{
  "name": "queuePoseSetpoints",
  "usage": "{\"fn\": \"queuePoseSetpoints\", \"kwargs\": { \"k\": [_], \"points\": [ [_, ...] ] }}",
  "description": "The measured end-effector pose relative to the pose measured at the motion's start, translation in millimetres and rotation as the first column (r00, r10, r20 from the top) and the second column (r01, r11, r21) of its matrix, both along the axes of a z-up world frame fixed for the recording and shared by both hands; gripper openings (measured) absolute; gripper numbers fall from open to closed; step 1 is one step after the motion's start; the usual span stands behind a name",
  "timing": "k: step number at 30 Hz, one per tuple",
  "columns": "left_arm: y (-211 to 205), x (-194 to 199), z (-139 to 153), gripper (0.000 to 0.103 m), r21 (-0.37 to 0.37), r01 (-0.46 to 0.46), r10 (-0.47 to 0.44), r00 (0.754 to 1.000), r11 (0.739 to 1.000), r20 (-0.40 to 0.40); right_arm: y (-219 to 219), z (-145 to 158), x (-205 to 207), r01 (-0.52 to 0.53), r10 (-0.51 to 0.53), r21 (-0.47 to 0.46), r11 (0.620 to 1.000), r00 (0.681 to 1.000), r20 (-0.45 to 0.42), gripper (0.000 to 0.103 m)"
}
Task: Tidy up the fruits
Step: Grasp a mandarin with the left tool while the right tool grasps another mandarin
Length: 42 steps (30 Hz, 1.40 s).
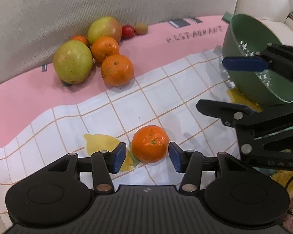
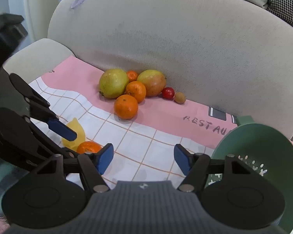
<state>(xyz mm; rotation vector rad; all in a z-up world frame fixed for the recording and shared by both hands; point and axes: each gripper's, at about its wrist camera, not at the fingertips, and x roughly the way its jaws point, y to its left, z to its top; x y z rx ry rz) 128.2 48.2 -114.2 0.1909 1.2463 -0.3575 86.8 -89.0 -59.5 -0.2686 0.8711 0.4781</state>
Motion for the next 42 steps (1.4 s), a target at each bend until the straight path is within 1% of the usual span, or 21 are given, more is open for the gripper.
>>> {"fn": "queuePoseSetpoints", "kwargs": {
  "k": [4, 8, 9, 10, 11, 15, 18, 21, 23, 26, 27, 32, 33, 35, 36, 42],
  "points": [
    [-1, 7, -11, 0.061, -0.012, -0.004, 0.004, 1.0, 1.0, -0.03, -1, -4, 4, 0.003, -0.003, -0.005, 1.0, 1.0, 0.001, 0.066],
    [0, 11, -18, 0.062, -0.04, -0.012, 0.01, 0.998, 0.999, -0.062, -3, -8, 8, 0.011, -0.011, -0.001, 1.0, 1.0, -0.001, 0.066],
    [0, 11, -19, 0.061, -0.043, -0.012, 0.009, 0.998, 0.999, -0.067, -4, -8, 9, 0.013, -0.013, 0.003, 1.0, 1.0, -0.002, 0.066],
    [-1, 11, -20, 0.055, -0.045, -0.008, 0.005, 0.998, 0.999, -0.069, -4, -9, 10, 0.013, -0.013, 0.008, 1.0, 1.0, -0.005, 0.066],
    [-2, 11, -20, 0.052, -0.05, -0.004, 0.0, 0.997, 0.999, -0.072, -3, -10, 11, 0.009, -0.009, 0.013, 1.0, 1.0, -0.007, 0.066],
    [0, 10, -19, 0.05, -0.064, -0.017, 0.013, 0.998, 0.998, -0.064, 3, -12, 15, -0.019, 0.018, 0.009, 1.0, 1.0, 0.009, 0.066],
    [9, 10, -11, 0.049, -0.068, -0.067, 0.064, 0.997, 0.995, -0.041, 9, -13, 21, -0.037, 0.036, 0.007, 0.999, 0.999, 0.026, 0.065],
    [22, 12, 0, 0.049, -0.052, -0.125, 0.125, 0.992, 0.991, -0.003, 16, -14, 28, -0.049, 0.049, 0.002, 0.999, 0.998, 0.047, 0.065],
    [36, 13, 9, 0.049, -0.055, -0.178, 0.179, 0.983, 0.983, 0.025, 21, -17, 35, -0.061, 0.061, 0.01, 0.998, 0.997, 0.041, 0.065],
    [56, 16, 21, 0.049, -0.078, -0.252, 0.256, 0.965, 0.965, 0.047, 32, -23, 45, -0.072, 0.072, 0.0, 0.997, 0.997, 0.039, 0.065],
    [61, 17, 25, 0.049, -0.086, -0.27, 0.275, 0.96, 0.959, 0.054, 36, -25, 48, -0.09, 0.09, 0.006, 0.996, 0.995, 0.035, 0.065],
    [76, 21, 36, 0.049, -0.101, -0.319, 0.327, 0.942, 0.943, 0.076, 66, -35, 57, -0.146, 0.148, -0.034, 0.989, 0.987, 0.062, 0.065],
    [77, 21, 37, 0.049, -0.102, -0.322, 0.33, 0.941, 0.941, 0.077, 71, -38, 60, -0.148, 0.15, -0.044, 0.988, 0.987, 0.061, 0.064],
    [79, 20, 37, 0.049, -0.107, -0.327, 0.336, 0.939, 0.939, 0.077, 79, -43, 65, -0.148, 0.15, -0.052, 0.988, 0.988, 0.045, 0.051],
    [79, 20, 37, 0.049, -0.109, -0.329, 0.337, 0.938, 0.938, 0.076, 81, -46, 69, -0.142, 0.144, -0.056, 0.988, 0.989, 0.038, 0.049],
    [82, 17, 34, 0.049, -0.115, -0.343, 0.352, 0.933, 0.932, 0.068, 89, -54, 79, -0.124, 0.126, -0.073, 0.99, 0.992, 0.02, 0.048]
  ]
}}
